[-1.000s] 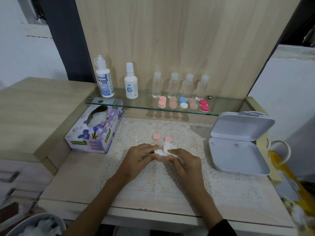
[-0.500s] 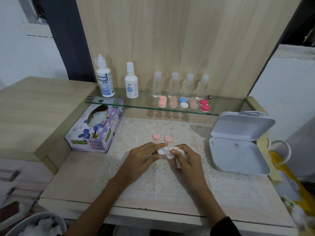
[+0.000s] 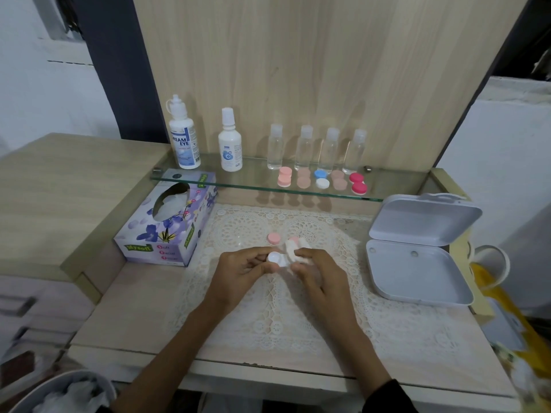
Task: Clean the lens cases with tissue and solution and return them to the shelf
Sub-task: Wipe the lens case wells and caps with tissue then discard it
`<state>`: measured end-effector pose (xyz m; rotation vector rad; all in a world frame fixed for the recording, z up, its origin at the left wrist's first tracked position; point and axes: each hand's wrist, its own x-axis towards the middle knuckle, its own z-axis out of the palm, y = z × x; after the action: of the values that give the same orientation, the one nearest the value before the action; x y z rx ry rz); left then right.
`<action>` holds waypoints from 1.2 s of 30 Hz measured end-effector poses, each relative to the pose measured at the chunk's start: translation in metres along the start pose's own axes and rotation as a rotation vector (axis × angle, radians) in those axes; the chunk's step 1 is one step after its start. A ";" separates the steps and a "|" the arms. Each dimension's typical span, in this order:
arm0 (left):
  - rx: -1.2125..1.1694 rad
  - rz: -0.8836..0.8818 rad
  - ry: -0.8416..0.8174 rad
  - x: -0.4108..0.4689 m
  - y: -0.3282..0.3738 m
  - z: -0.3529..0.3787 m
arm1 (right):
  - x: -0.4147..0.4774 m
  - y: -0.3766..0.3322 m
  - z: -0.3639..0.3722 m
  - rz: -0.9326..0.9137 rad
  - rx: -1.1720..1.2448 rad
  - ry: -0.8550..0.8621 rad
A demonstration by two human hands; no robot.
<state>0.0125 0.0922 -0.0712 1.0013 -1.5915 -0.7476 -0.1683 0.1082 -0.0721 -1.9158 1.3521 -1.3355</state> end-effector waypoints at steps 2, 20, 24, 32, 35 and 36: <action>-0.056 -0.043 0.002 0.001 -0.001 0.000 | 0.000 0.000 0.001 -0.032 -0.031 -0.006; -0.167 -0.258 -0.146 0.002 0.006 -0.001 | 0.001 0.004 0.001 -0.046 0.029 0.016; -0.156 -0.238 -0.154 0.001 0.008 -0.001 | 0.000 0.002 0.000 0.108 0.237 0.003; -0.064 -0.235 -0.069 -0.001 0.002 0.000 | 0.001 0.002 -0.001 -0.074 0.068 0.091; -0.086 -0.244 -0.096 -0.001 0.000 0.000 | -0.004 -0.002 0.001 -0.236 -0.132 0.082; -0.084 -0.242 -0.110 0.000 0.000 -0.001 | -0.004 -0.002 0.001 -0.272 -0.194 0.090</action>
<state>0.0134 0.0923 -0.0715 1.1192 -1.5347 -1.0417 -0.1665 0.1128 -0.0725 -2.2609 1.3430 -1.4791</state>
